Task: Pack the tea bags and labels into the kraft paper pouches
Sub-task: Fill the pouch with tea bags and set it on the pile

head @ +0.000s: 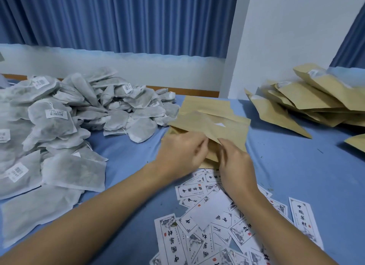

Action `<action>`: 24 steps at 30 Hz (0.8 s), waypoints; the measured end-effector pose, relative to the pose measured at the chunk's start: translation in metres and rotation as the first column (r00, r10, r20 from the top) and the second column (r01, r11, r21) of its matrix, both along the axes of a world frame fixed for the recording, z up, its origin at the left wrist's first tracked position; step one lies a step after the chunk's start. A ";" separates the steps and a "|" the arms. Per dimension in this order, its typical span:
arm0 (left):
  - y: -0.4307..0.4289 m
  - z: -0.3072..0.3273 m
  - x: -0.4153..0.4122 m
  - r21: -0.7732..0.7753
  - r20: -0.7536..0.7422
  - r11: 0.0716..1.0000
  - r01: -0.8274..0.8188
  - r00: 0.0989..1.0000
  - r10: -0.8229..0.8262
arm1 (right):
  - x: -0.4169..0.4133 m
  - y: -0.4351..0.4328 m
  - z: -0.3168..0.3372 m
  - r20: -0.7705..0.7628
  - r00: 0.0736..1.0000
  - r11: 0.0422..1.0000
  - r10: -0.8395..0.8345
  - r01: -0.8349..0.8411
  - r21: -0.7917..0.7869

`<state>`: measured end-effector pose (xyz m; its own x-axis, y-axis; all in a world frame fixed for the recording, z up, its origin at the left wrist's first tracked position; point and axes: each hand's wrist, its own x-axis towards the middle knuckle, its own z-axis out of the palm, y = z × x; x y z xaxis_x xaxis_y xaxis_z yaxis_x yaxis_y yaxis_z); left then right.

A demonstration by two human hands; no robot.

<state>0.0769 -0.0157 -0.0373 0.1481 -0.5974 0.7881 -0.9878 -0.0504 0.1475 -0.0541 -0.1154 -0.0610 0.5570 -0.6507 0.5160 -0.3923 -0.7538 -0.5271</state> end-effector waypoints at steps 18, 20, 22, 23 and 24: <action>0.028 -0.028 0.074 -0.154 -0.523 0.915 -0.373 0.816 0.245 | 0.003 -0.005 -0.010 0.036 0.999 0.998 -0.012 0.010 0.056; 0.030 -0.016 0.050 -0.368 -0.348 0.908 -0.200 0.935 0.064 | 0.004 -0.005 -0.011 0.076 0.997 0.999 -0.019 0.016 0.038; 0.029 -0.017 0.027 -0.325 -0.030 0.945 0.027 0.999 -0.039 | 0.004 -0.007 -0.011 0.098 0.995 0.999 -0.023 0.019 0.038; 0.027 -0.021 0.017 -0.223 0.122 0.969 0.105 0.989 -0.079 | 0.003 -0.008 -0.012 0.105 0.994 0.999 -0.015 0.010 0.047; 0.023 -0.024 0.007 -0.104 0.226 0.985 0.137 0.968 -0.111 | 0.003 -0.009 -0.012 0.106 0.994 0.998 -0.005 -0.001 0.056</action>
<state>0.0837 0.0077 -0.0615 -0.1049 -0.5009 0.8591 -0.9940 0.0795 -0.0750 -0.0511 -0.1241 -0.0731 0.4996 -0.6813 0.5349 -0.3330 -0.7212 -0.6075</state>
